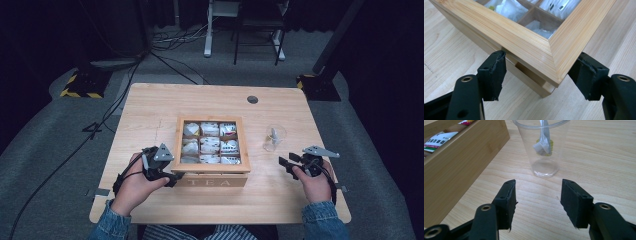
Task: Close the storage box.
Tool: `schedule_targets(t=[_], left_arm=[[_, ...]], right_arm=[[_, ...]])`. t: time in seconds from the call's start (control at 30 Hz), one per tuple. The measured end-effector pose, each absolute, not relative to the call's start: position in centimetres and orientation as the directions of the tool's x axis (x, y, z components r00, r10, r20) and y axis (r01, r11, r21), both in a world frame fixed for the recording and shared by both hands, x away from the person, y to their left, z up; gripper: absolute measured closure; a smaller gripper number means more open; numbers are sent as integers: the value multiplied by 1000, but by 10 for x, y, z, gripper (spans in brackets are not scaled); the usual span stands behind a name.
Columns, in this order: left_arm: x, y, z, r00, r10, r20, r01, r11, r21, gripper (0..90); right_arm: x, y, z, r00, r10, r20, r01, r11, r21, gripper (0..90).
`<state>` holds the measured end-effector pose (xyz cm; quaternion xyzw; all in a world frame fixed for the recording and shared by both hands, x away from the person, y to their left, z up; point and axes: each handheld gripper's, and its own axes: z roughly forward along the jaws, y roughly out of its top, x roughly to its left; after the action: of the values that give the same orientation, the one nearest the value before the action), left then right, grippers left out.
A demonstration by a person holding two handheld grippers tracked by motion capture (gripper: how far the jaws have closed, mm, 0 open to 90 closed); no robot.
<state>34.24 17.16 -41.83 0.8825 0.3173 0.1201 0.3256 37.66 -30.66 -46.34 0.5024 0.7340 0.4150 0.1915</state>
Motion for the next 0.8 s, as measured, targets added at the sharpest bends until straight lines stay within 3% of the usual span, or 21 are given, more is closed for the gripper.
schedule_targets(t=[0.67,0.8], left_arm=[[343,171,-427,787,617,-18,507,-629,590,299],[342,177,-419,778,626,-50,503,-574,646,287]], right_arm=[[377,-308,-466,-423,895,144,585,148,798,470],[377,-308,-466,-424,894,144,582,148,800,470]])
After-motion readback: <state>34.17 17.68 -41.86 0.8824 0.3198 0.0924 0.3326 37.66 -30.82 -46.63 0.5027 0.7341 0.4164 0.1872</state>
